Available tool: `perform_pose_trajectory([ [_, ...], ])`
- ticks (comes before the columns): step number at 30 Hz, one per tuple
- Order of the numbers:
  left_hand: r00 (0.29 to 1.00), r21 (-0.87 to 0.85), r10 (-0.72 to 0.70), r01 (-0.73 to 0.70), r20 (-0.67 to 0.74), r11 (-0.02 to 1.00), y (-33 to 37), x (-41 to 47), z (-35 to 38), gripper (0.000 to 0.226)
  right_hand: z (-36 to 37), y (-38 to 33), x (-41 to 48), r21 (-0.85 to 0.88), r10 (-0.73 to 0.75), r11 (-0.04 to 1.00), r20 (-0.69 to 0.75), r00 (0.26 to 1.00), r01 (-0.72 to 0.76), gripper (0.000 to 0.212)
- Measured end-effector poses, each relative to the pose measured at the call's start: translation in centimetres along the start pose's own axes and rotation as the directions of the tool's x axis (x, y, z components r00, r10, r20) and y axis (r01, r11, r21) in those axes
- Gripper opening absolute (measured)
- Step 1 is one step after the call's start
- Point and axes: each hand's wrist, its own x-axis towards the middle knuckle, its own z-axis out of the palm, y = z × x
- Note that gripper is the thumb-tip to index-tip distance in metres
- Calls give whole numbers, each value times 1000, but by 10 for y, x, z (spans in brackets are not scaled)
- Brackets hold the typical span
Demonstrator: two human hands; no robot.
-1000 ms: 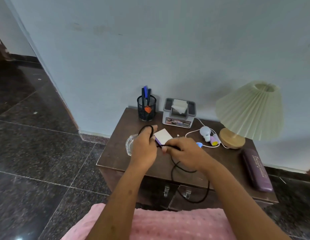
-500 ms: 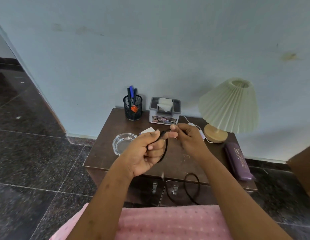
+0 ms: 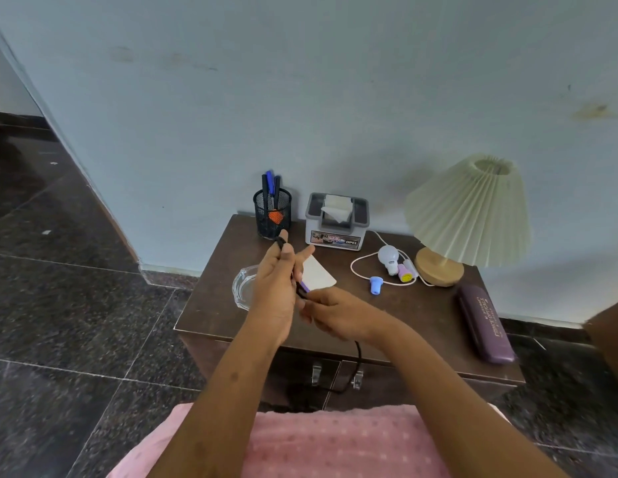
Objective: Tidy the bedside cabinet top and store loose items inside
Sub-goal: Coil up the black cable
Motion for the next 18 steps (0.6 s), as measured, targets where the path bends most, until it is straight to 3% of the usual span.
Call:
perform_pose_trajectory([
  [2,998,249,26,-11,-60,969,-4,2,-3,25,-2,-2,-3,-93,-14,996,40,999,18,35],
  [3,996,422,67,-33,-66,906,-7,4,-7,24,-5,-3,-5,-149,-46,988,26,999,50,34],
  [5,992,721,125,-85,-3,688,-13,5,-15,17,-13,-3,-8,-195,-114,975,-53,992,102,31],
  [7,998,801,30,-69,64,595,-15,3,-15,8,-24,-1,-11,-146,-172,978,-149,974,151,27],
  [10,973,699,-201,68,110,712,-18,-1,-7,16,-39,3,-17,-81,-234,972,-333,913,219,20],
  [13,869,426,-417,282,266,859,-12,-6,0,23,-48,7,-19,36,-226,957,-526,820,287,16],
  [16,749,169,-462,437,476,883,2,-13,2,34,-51,10,-16,136,-189,931,-617,764,340,18],
  [18,718,56,-432,483,545,874,10,-14,3,40,-50,11,-13,177,-154,921,-651,743,346,21],
])
